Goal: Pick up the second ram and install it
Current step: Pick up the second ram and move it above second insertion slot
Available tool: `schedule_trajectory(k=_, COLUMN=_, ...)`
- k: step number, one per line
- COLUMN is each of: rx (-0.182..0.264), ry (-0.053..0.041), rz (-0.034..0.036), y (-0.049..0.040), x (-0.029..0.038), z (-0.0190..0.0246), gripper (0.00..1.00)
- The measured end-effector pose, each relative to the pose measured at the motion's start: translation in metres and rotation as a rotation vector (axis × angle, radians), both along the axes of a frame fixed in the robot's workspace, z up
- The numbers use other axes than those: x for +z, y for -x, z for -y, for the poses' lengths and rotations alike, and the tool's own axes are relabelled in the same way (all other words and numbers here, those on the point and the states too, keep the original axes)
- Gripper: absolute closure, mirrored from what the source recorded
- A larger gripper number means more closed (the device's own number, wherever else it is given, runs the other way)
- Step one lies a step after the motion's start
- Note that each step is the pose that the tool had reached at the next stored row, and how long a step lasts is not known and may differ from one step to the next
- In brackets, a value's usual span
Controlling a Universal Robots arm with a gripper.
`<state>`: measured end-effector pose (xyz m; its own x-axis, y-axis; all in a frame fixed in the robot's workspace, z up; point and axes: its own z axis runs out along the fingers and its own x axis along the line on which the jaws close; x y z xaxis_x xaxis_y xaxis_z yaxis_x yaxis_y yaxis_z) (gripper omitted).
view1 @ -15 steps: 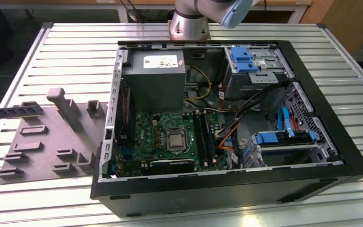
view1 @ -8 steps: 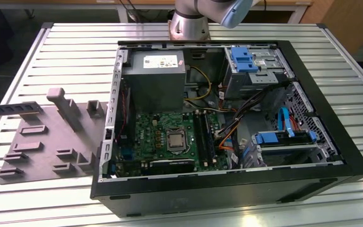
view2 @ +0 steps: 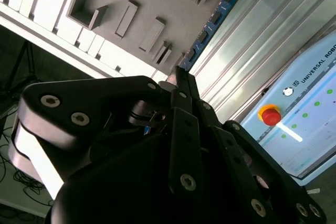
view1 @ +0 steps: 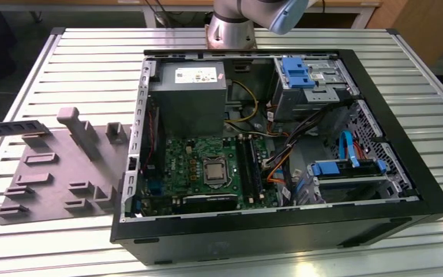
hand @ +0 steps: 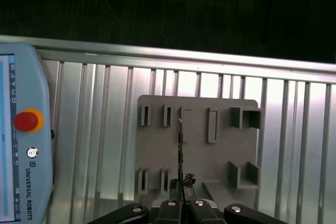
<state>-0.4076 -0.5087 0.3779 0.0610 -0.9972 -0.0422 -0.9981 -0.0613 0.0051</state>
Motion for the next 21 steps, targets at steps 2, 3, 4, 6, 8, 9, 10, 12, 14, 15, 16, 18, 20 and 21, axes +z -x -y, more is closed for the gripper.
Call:
schedule_trajectory(k=2, rx=0.000, ry=-0.0004, rz=0.0007, y=0.0000, x=0.0022, z=0.0000, gripper=0.88)
schedule_trajectory(k=3, rx=0.000, ry=-0.0007, rz=0.0011, y=0.0000, x=0.0030, z=0.0000, gripper=0.88)
schedule_trajectory(k=4, rx=0.000, ry=-0.0017, rz=0.0018, y=0.0000, x=0.0054, z=0.0000, gripper=0.88)
schedule_trajectory(k=6, rx=0.000, ry=-0.0023, rz=0.0025, y=0.0001, x=0.0074, z=0.0000, gripper=0.88)
schedule_trajectory(k=8, rx=0.000, ry=-0.0028, rz=0.0031, y=0.0001, x=0.0093, z=-0.0001, gripper=0.88)
schedule_trajectory(k=9, rx=0.000, ry=-0.0029, rz=0.0033, y=0.0001, x=0.0102, z=-0.0001, gripper=0.88)
schedule_trajectory(k=10, rx=0.000, ry=-0.0032, rz=0.0036, y=0.0001, x=0.0111, z=-0.0001, gripper=0.88)
schedule_trajectory(k=12, rx=0.000, ry=-0.0039, rz=0.0040, y=0.0001, x=0.0132, z=-0.0002, gripper=0.88)
schedule_trajectory(k=14, rx=0.000, ry=-0.0051, rz=0.0046, y=0.0001, x=0.0152, z=-0.0002, gripper=0.88)
schedule_trajectory(k=15, rx=0.000, ry=-0.0056, rz=0.0049, y=0.0001, x=0.0164, z=-0.0003, gripper=0.88)
schedule_trajectory(k=16, rx=0.000, ry=-0.0061, rz=0.0053, y=0.0001, x=0.0175, z=-0.0003, gripper=0.88)
schedule_trajectory(k=18, rx=0.000, ry=-0.0075, rz=0.0060, y=0.0001, x=0.0197, z=-0.0003, gripper=0.88)
schedule_trajectory(k=20, rx=0.000, ry=-0.0087, rz=0.0068, y=0.0001, x=0.0221, z=-0.0004, gripper=0.88)
schedule_trajectory(k=21, rx=0.000, ry=-0.0091, rz=0.0071, y=0.0001, x=0.0231, z=-0.0004, gripper=0.88)
